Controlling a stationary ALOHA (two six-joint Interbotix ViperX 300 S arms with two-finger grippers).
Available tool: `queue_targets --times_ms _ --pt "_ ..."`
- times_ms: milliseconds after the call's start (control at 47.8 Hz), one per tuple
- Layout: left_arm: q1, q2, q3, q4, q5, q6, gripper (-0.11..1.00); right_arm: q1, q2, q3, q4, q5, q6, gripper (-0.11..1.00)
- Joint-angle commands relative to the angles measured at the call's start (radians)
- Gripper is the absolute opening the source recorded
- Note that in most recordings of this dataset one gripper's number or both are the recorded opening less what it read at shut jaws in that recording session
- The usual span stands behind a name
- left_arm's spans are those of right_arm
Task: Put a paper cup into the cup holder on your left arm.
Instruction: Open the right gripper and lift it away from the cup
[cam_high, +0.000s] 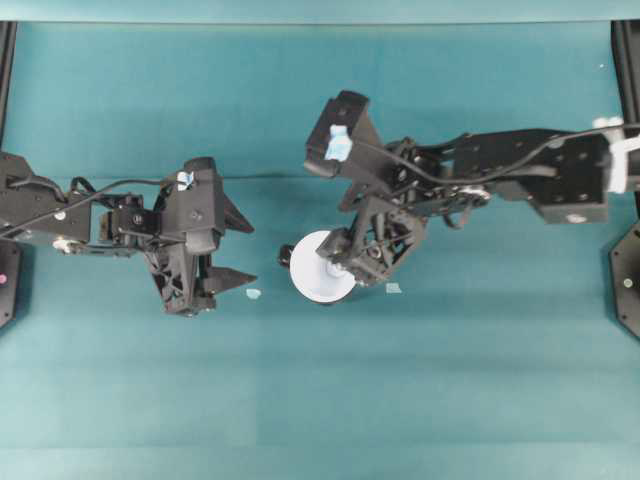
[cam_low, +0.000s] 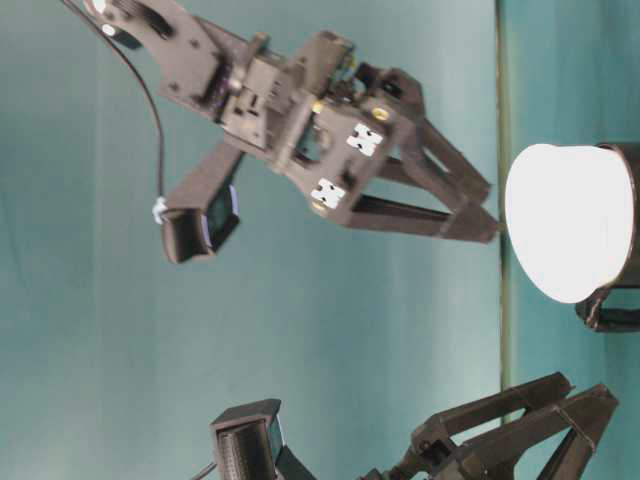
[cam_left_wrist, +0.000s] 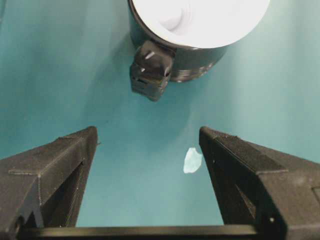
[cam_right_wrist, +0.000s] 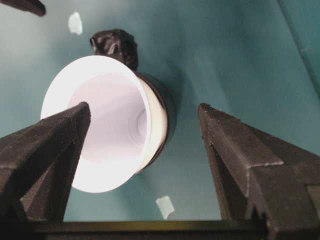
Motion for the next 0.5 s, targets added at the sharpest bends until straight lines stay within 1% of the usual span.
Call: queue_targets --times_ms 0,314,482 --pt "0.0 0.0 -0.012 0.003 -0.006 -0.002 0.87 0.003 -0.037 -0.006 -0.002 0.005 0.005 0.77" --pt "0.0 -0.002 -0.012 0.003 -0.002 -0.002 0.87 0.003 -0.1 0.009 -0.002 0.005 0.002 0.77" --pt "0.0 -0.002 -0.014 0.003 -0.002 -0.002 0.87 0.003 -0.146 0.041 -0.009 0.002 0.0 0.77"
